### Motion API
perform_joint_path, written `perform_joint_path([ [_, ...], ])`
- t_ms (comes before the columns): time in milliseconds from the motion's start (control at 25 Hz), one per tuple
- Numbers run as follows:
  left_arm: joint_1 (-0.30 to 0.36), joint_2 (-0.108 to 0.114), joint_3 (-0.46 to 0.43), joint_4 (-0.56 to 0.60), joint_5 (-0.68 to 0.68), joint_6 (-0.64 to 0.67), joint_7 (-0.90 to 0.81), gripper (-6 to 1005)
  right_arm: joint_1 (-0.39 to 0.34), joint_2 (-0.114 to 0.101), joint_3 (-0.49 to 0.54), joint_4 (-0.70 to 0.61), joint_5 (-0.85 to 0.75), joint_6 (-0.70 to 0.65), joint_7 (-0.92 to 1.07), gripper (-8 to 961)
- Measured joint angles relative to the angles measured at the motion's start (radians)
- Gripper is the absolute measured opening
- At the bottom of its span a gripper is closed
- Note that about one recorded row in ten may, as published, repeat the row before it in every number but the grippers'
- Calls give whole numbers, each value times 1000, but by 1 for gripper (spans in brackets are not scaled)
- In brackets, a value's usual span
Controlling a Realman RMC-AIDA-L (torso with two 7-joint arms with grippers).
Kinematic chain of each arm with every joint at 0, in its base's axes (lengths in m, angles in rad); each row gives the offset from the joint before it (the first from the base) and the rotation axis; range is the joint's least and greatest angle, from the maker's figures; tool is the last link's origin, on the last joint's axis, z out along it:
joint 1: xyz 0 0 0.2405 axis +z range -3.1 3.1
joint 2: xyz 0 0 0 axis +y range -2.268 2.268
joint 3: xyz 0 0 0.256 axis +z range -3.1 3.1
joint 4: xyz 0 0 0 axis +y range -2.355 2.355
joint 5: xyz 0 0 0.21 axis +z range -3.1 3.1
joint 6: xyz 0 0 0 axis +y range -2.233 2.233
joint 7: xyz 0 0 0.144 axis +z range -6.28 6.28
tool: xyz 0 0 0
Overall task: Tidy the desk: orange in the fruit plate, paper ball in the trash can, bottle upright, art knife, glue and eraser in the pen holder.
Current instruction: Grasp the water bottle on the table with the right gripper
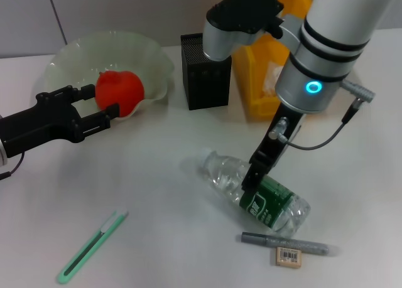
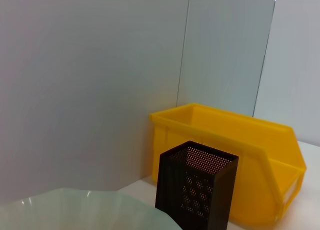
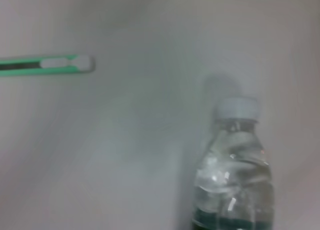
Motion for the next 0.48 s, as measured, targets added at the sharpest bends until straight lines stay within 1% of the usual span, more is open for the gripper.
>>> perform_joint_path([
  [160,0,0,0,0,0,-6,0,694,-15,0,-18,-54,-29,-28,36,756],
  [480,-4,0,4,0,0,-11,0,694,-26,2,-44,-34,-30,-18,48,757],
])
